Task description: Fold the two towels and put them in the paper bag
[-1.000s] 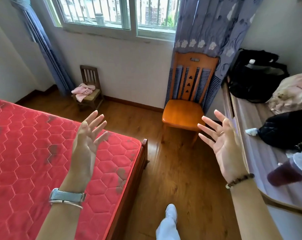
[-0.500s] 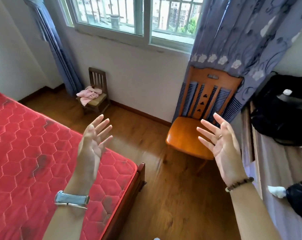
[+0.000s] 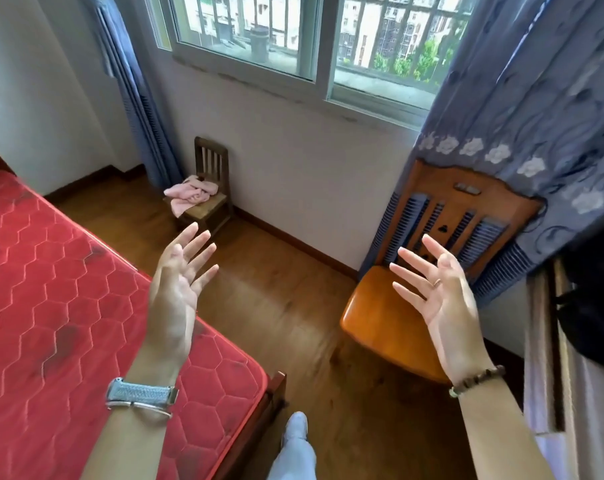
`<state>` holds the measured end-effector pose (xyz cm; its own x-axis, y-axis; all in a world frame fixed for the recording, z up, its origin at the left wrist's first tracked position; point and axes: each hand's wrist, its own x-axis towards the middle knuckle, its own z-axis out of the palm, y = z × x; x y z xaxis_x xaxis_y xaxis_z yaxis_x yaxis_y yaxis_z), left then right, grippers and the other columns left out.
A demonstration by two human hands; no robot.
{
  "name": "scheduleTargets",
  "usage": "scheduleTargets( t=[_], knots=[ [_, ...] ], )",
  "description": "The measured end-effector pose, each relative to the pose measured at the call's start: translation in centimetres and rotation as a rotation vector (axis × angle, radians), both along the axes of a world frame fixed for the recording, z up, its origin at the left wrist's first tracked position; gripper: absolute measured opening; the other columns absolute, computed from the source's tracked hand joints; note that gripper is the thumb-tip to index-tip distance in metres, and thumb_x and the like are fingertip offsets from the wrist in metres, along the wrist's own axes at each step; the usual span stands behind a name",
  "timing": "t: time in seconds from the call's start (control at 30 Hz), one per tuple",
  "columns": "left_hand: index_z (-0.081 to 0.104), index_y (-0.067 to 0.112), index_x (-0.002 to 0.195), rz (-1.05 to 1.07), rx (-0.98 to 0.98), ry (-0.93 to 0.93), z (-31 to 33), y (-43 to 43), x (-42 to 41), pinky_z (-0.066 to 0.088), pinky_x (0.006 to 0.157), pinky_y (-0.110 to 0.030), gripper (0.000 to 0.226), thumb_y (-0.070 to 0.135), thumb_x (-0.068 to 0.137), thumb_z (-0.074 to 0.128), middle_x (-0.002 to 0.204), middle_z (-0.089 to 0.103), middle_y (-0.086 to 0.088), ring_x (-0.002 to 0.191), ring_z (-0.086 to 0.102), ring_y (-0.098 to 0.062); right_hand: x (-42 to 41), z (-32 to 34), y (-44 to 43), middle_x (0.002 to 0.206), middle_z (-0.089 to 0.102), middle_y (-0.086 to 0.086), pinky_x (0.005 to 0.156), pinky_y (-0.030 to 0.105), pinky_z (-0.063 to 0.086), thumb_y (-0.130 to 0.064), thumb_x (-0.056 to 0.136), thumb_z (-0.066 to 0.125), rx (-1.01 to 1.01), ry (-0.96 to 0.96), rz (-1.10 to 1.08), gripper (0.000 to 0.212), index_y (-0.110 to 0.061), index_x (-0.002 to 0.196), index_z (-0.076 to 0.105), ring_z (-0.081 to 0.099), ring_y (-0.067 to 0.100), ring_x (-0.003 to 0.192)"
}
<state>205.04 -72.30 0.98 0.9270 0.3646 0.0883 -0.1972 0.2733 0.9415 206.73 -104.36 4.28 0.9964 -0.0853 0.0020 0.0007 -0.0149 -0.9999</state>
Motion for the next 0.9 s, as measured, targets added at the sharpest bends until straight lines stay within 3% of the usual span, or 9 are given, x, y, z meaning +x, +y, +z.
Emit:
scheduleTargets(
  t=[0.3, 0.7, 0.9],
  knots=[
    [0.052, 0.02, 0.141, 0.109, -0.005, -0.005, 0.5, 1.7, 11.8, 0.043, 0.11, -0.047, 0.05, 0.042, 0.097, 0.04, 0.14, 0.06, -0.004, 0.128, 0.059, -0.018, 14.3, 1.0, 2.3, 0.135, 0.06, -0.007, 0.104, 0.047, 0.047, -0.089, 0.059, 0.055, -0.014, -0.025, 0.088, 0.091, -0.042, 0.136, 0.045, 0.061, 0.016, 0.121],
    [0.056, 0.025, 0.136, 0.224, 0.04, 0.054, 0.3, 4.1, 20.0, 0.042, 0.11, -0.048, 0.046, 0.043, 0.097, 0.04, 0.139, 0.061, -0.005, 0.128, 0.059, -0.019, 27.3, 0.8, 5.1, 0.132, 0.063, -0.005, 0.105, 0.049, 0.046, -0.083, 0.067, 0.056, 0.044, -0.02, 0.189, 0.083, -0.038, 0.136, 0.047, 0.063, 0.019, 0.119],
    [0.057, 0.026, 0.134, 0.321, 0.047, 0.114, -0.6, 4.3, 22.9, 0.043, 0.109, -0.047, 0.045, 0.043, 0.096, 0.041, 0.138, 0.062, -0.004, 0.127, 0.06, -0.019, 33.3, -0.2, 6.5, 0.13, 0.065, -0.002, 0.105, 0.051, 0.046, -0.069, 0.08, 0.05, 0.069, 0.006, 0.266, 0.07, -0.031, 0.139, 0.046, 0.065, 0.018, 0.115]
  ],
)
